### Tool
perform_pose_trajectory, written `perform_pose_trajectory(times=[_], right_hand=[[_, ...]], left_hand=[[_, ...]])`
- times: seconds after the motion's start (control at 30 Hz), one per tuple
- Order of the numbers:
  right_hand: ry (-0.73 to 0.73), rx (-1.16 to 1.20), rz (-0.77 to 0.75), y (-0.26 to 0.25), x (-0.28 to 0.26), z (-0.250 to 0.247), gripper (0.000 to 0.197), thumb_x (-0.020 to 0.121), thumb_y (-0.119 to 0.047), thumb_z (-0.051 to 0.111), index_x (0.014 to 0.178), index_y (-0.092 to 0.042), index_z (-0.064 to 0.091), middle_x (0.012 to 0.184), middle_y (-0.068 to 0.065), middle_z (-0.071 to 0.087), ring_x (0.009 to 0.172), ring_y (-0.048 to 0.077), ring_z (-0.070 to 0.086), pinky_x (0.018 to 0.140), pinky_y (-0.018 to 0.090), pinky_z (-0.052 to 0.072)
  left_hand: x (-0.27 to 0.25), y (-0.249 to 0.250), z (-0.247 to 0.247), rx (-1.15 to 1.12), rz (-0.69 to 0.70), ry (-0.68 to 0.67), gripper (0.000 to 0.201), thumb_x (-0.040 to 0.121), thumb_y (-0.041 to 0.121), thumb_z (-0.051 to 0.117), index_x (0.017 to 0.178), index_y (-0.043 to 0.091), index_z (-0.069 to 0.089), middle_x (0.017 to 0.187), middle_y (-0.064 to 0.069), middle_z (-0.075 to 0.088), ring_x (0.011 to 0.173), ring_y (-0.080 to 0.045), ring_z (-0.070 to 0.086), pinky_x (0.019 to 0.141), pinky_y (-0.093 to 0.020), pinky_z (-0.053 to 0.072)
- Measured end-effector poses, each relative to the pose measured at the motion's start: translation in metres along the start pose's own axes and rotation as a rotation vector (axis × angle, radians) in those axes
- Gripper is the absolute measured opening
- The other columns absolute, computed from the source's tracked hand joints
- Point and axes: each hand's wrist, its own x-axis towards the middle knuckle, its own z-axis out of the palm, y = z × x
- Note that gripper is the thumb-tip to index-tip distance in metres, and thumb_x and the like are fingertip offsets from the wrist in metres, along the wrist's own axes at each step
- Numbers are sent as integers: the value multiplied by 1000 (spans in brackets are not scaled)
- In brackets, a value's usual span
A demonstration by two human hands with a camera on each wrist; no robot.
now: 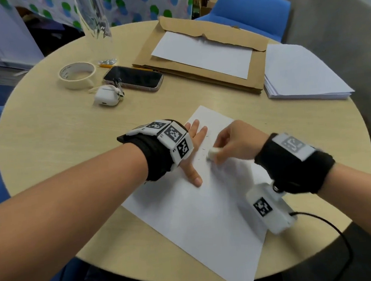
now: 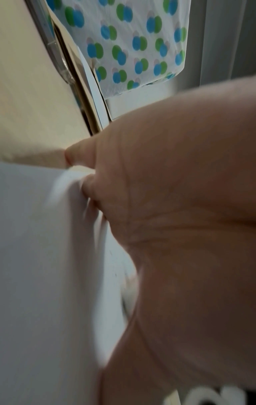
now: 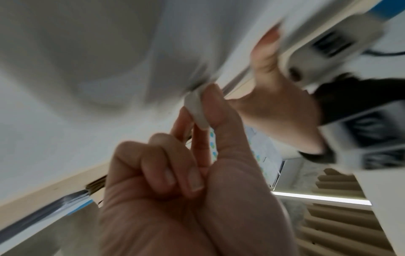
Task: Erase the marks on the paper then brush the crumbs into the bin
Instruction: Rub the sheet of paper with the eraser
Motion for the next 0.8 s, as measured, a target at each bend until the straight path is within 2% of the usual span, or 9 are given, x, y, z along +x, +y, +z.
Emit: perform_pose_trajectory(times=[0.1, 0.2, 0.33, 0.47, 0.57, 0.63, 0.67, 0.73, 0.8], right_hand=[[-142, -82, -30, 7, -18, 4, 16, 68, -17, 78, 61, -23, 65, 63, -7, 61, 62, 5, 51, 62, 19, 41], [-195, -94, 6, 0, -11, -3, 16, 70, -20, 77, 62, -25, 64, 61, -10, 56, 63, 6, 47, 57, 18, 36], [-2, 70, 70, -8, 15, -14, 12, 71, -25, 77, 69, -22, 67, 62, -7, 54, 60, 9, 44, 51, 20, 31], [81, 34, -35, -3, 11, 1, 17, 70, -24, 78, 63, -20, 62, 65, -4, 60, 66, 12, 53, 57, 23, 42], [-108, -29, -73, -2, -10, 13, 17, 69, -19, 76, 59, -21, 62, 61, -5, 61, 60, 8, 52, 61, 23, 43], [-207, -71, -51, -5, -13, 12, 15, 68, -20, 77, 60, -22, 65, 63, -7, 61, 63, 7, 52, 66, 24, 44], [-201, -71, -30, -7, -9, 7, 12, 67, -22, 78, 63, -22, 67, 65, -8, 62, 65, 7, 53, 67, 24, 44], [-100, -32, 16, -11, 5, -4, 10, 67, -24, 79, 69, -21, 70, 63, -8, 59, 62, 7, 49, 58, 19, 40], [15, 22, 48, -13, 17, -11, 14, 68, -23, 79, 65, -20, 66, 61, -8, 56, 60, 7, 48, 52, 19, 34]], left_hand=[[0, 1, 0, -6, 11, 2, 140, 60, 65, 73, 143, 14, -28, 152, -11, -29, 144, -29, -18, 116, -48, 1], [-1, 2, -2, 12, 13, -8, 140, 60, 65, 72, 143, 14, -28, 152, -11, -30, 144, -29, -18, 116, -48, 2], [-5, 3, -4, -3, 20, 1, 139, 61, 62, 74, 144, 14, -26, 153, -12, -28, 144, -30, -17, 116, -48, 2], [0, 0, 0, -4, 27, 8, 142, 58, 66, 73, 144, 14, -27, 153, -12, -28, 144, -30, -18, 116, -49, 2], [3, -2, 2, -15, 40, 17, 142, 57, 67, 73, 144, 15, -27, 153, -11, -29, 143, -29, -19, 116, -48, 1], [3, -1, 2, -16, 42, 18, 141, 58, 66, 73, 144, 14, -27, 153, -11, -29, 143, -29, -20, 116, -48, 1], [3, -1, 2, -17, 43, 17, 141, 59, 65, 73, 144, 14, -27, 153, -11, -29, 143, -29, -20, 116, -48, 1], [3, -1, 2, -25, 42, 17, 141, 59, 64, 74, 144, 14, -26, 153, -11, -28, 143, -30, -20, 116, -49, 2], [1, -1, 2, -43, 41, 12, 141, 59, 62, 75, 144, 14, -26, 153, -11, -28, 143, -30, -19, 116, -50, 2]])
